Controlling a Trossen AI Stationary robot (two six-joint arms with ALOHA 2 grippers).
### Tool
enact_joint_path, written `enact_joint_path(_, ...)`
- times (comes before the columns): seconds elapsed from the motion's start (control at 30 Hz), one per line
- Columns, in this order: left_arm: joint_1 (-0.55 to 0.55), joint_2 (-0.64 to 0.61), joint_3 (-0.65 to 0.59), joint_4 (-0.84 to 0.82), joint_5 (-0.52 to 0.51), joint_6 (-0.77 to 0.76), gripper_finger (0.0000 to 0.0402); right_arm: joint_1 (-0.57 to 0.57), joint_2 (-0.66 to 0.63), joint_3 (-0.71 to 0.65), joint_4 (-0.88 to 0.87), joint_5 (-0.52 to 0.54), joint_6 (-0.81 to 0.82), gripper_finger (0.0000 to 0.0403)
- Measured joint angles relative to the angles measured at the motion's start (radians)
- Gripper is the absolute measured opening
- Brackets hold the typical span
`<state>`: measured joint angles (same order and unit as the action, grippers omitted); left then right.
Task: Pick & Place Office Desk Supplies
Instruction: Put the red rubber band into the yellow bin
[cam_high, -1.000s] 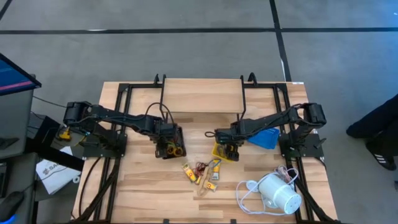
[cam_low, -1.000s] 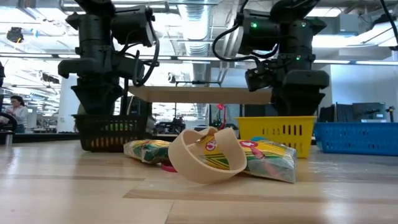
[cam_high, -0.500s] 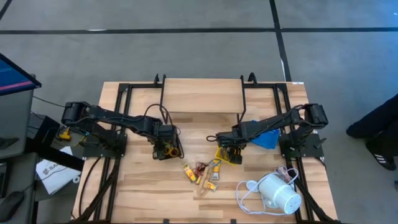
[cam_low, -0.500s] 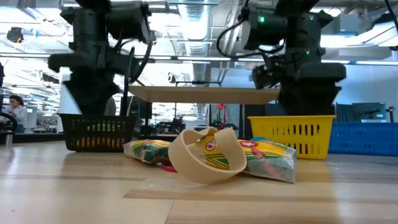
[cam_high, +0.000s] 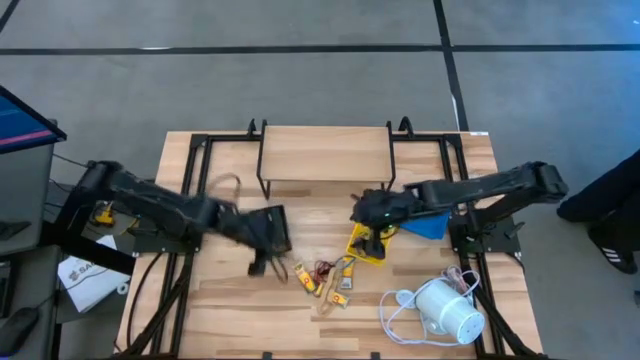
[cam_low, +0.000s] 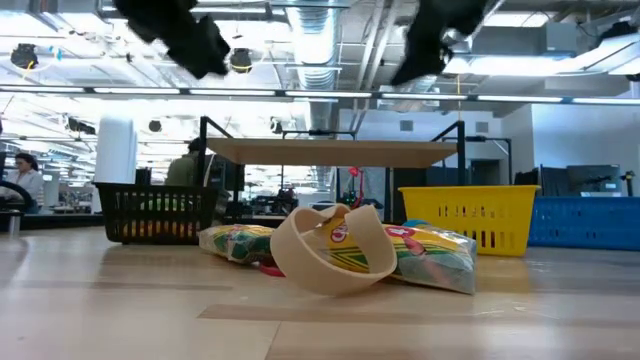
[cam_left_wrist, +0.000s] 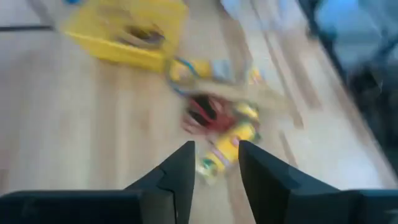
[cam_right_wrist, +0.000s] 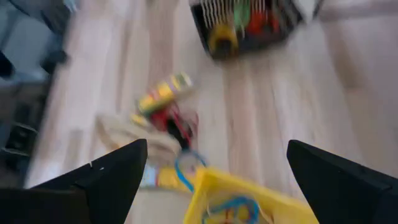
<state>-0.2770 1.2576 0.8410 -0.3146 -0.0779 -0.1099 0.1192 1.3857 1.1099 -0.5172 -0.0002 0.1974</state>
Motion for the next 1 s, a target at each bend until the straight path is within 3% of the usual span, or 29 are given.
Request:
enact_joint_path(0.13,-0.084,0.180,-0.003,0.008,-0.031,0.001,0.0115,-0.012,-0.080,0.000,0.019,0.009,-0.012,0.0384)
enact_joint_path(0.23,-0.087,0.290,0.001,0.107,-0.030,0.026,0.0118,-0.026,-0.113,0.000,0.038,0.026,-0.016,0.0384)
enact_joint_path(0.5,0.062,0.439,0.153,0.165,-0.028,0.142,0.0156,-0.023,-0.107,-0.001,0.023,0.027,-0.014,0.0384)
enact_joint_path(0.67,0.115,0.508,0.201,0.154,0.178,0.179,0.0199,-0.013,-0.096,0.000,-0.012,0.027,-0.016,0.0384)
enact_joint_path(1.0,0.116,0.630,0.274,0.098,0.273,0.187,0.0234,-0.017,-0.096,-0.001,-0.023,0.027,-0.040,0.0384)
